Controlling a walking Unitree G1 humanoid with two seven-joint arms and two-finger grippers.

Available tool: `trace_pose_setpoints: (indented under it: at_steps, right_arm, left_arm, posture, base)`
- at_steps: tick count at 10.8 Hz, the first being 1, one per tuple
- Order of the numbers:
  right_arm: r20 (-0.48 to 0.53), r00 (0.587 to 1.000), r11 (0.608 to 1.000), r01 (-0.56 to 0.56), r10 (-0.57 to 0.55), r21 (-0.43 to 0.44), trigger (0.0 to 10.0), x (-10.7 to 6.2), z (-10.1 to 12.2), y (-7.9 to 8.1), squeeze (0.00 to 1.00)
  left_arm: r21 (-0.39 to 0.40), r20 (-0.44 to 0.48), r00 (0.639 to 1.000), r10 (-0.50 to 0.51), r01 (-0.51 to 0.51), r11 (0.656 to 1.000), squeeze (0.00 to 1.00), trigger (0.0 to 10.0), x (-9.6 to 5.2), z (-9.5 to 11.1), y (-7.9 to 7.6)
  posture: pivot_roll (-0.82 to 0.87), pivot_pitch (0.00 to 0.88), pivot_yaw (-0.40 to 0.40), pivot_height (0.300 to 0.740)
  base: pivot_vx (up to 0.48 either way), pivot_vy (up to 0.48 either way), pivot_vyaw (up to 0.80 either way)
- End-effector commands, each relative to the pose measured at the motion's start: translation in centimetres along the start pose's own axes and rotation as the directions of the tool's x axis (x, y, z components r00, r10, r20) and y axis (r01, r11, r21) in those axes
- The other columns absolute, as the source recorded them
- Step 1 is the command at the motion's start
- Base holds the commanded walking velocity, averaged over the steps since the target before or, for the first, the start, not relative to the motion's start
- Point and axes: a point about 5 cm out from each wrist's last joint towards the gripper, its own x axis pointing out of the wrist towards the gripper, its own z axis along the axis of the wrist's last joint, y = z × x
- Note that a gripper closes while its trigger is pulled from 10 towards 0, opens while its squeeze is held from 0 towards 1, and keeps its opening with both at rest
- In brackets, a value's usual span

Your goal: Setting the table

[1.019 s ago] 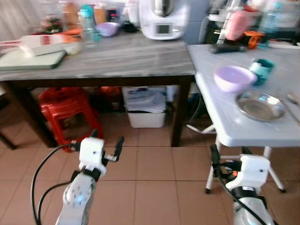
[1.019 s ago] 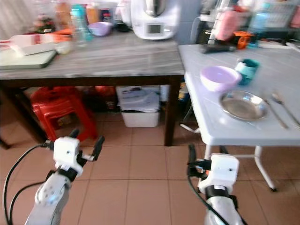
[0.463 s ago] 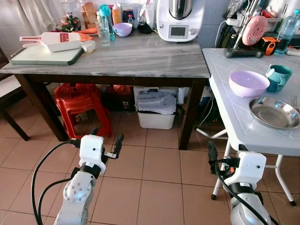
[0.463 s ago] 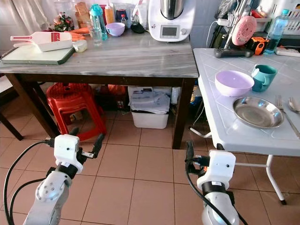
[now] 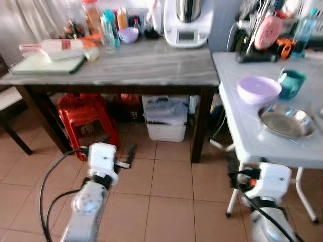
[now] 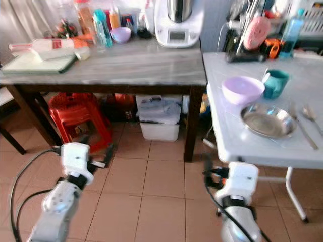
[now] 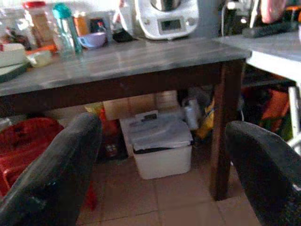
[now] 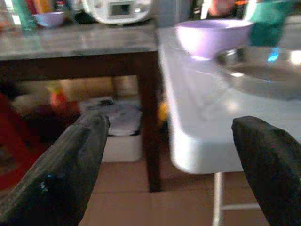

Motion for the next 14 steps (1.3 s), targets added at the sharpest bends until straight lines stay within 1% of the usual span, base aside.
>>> trace_pose_setpoints:
  at_steps: [1,3,4,5,8,9,11,12,14]
  right_arm:
    - [-0.015,1.000,1.000,0.007,-0.007,0.002,10.0,0.2,-0.1,0.3,0.00]
    - [-0.015,1.000,1.000,0.004,-0.004,-0.013,10.0,0.4,0.0,0.3,0.00]
    - [-0.009,1.000,0.999,-0.006,0.005,-0.036,10.0,0.5,0.1,0.4,0.00]
    - [0.012,1.000,0.998,-0.027,0.028,-0.060,10.0,0.6,0.3,0.6,0.00]
    - [0.068,0.997,0.991,-0.031,0.040,-0.129,10.0,0.6,1.2,0.5,0.00]
    - [0.115,0.991,0.993,-0.050,0.062,-0.106,10.0,0.3,2.2,0.6,0.00]
    - [0.147,0.988,0.997,-0.039,0.048,-0.063,10.0,-0.3,2.3,0.4,0.00]
    - [0.144,0.988,0.996,-0.035,0.046,-0.079,10.0,-0.5,2.3,0.4,0.00]
    - [0.131,0.990,0.995,-0.036,0.049,-0.095,10.0,-0.4,2.0,0.5,0.00]
  left_arm:
    - [0.009,-0.025,0.999,0.023,-0.023,1.000,0.00,10.0,-0.2,-0.4,0.7]
    - [0.008,-0.026,0.999,0.019,-0.019,1.000,0.00,10.0,-0.1,-0.4,0.6]
    - [0.006,-0.026,1.000,0.018,-0.018,1.000,0.00,10.0,0.0,-0.4,0.6]
    - [0.005,-0.025,1.000,0.019,-0.019,1.000,0.00,10.0,0.0,-0.4,0.6]
    - [-0.004,-0.011,1.000,0.003,-0.003,1.000,0.00,10.0,0.3,0.0,0.3]
    - [0.023,0.025,1.000,-0.017,0.017,1.000,0.00,10.0,0.5,0.6,0.2]
    - [0.025,0.029,1.000,-0.012,0.012,1.000,0.00,10.0,0.4,0.7,0.2]
    - [0.026,0.024,1.000,-0.013,0.012,1.000,0.00,10.0,0.3,0.5,0.1]
    - [-0.009,0.026,0.999,-0.022,0.023,1.000,0.00,10.0,0.3,0.4,-0.3]
  posture:
    - [0.01,0.000,0.049,0.740]
    - [0.01,0.000,0.048,0.740]
    - [0.01,0.000,0.047,0.740]
    - [0.01,0.000,0.047,0.740]
    - [0.00,0.000,0.050,0.740]
    - [0.00,0.000,0.049,0.740]
    - [0.00,0.000,0.050,0.740]
    - [0.00,0.000,0.051,0.740]
    - [0.00,0.000,0.049,0.740]
  base:
    - [0.000,-0.319,0.00]
    - [0.000,-0.317,0.00]
    - [0.000,-0.311,0.00]
    - [0.000,-0.307,0.00]
    - [0.000,-0.304,0.00]
    - [0.000,-0.296,0.00]
    - [0.000,-0.319,0.00]
    - [0.000,-0.292,0.00]
    - [0.000,0.000,0.00]
